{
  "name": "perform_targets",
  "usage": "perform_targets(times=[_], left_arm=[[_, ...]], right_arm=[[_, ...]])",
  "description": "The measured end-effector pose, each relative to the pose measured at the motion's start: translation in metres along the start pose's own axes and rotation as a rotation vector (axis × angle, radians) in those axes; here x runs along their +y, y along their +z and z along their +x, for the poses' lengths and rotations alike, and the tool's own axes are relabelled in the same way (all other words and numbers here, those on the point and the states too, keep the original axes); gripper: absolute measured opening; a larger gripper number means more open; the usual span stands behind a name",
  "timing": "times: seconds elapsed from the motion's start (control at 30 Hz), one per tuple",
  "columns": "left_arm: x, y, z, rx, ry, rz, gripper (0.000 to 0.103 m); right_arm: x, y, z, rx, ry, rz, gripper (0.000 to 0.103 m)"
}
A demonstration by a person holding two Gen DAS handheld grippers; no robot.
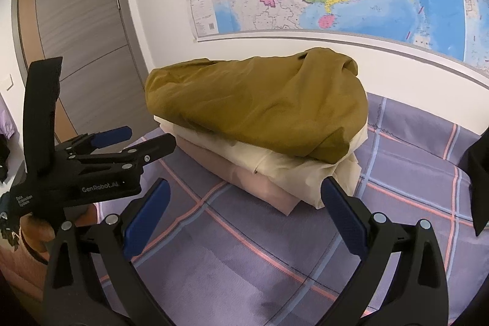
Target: Fold large clothes
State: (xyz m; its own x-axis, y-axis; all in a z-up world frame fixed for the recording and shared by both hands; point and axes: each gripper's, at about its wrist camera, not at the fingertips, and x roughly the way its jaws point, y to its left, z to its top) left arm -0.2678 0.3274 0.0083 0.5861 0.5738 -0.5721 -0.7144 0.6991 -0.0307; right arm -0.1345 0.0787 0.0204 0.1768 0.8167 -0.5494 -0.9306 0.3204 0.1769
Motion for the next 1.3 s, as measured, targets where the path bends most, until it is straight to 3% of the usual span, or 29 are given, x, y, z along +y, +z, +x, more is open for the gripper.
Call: perform_targets(times=[1.3], left_arm=[[-0.011, -0.027, -0.026, 0.01, 0.032, 0.025, 0.096]], right_arm=[[0.01, -0.022, -0.03, -0.01, 0.02, 0.01, 0.097]])
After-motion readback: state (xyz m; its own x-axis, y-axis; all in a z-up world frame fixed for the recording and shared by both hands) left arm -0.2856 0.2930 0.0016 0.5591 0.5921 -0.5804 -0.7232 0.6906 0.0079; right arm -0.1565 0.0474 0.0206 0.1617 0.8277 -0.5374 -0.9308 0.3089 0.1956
